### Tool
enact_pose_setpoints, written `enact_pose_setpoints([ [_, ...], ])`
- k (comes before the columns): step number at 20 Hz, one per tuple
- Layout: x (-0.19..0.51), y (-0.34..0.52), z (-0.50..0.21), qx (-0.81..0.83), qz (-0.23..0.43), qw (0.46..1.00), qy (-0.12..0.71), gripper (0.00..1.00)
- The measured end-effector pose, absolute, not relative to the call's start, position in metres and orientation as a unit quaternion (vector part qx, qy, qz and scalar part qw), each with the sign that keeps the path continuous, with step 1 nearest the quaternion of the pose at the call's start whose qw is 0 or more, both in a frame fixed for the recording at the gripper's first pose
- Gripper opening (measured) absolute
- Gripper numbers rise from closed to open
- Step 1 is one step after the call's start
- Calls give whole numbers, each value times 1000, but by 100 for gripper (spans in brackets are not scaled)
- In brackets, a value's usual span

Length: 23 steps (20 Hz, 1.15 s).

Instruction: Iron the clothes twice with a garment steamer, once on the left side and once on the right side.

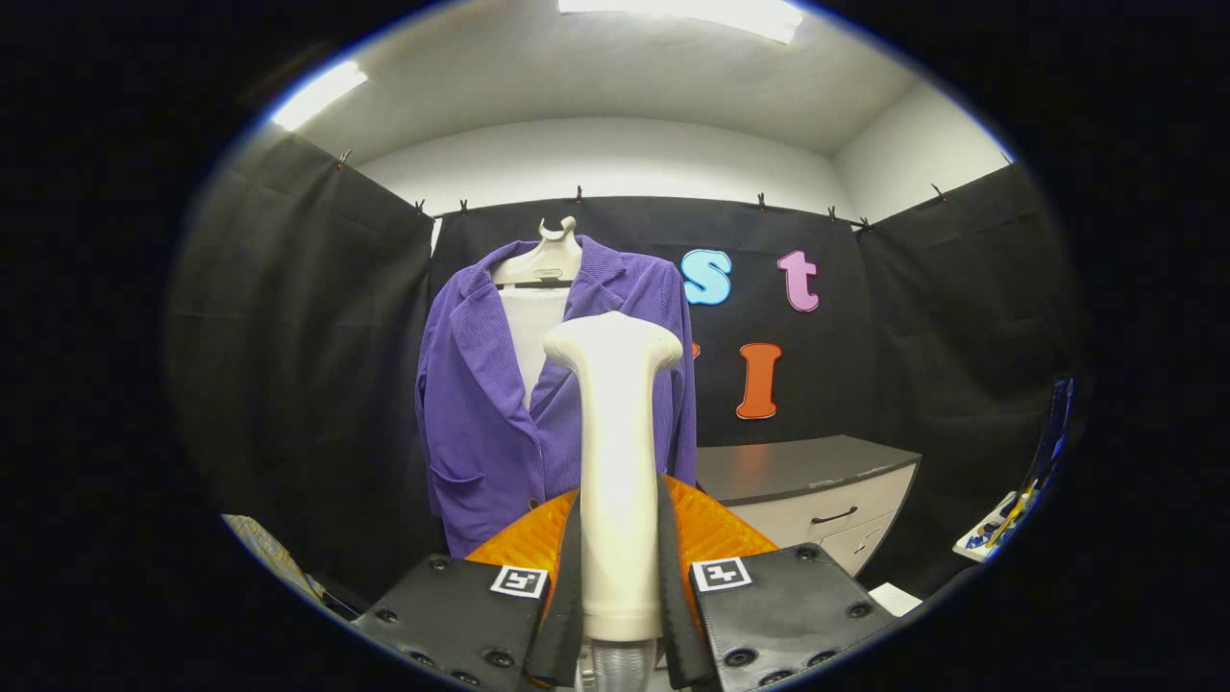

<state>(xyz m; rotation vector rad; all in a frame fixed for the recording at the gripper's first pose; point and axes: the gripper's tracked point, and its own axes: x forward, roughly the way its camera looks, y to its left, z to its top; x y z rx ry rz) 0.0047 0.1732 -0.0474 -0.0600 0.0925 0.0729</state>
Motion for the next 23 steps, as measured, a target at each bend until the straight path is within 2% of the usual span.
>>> enact_pose_setpoints([
  [23,30,162,-64,-33,5,997,63,41],
])
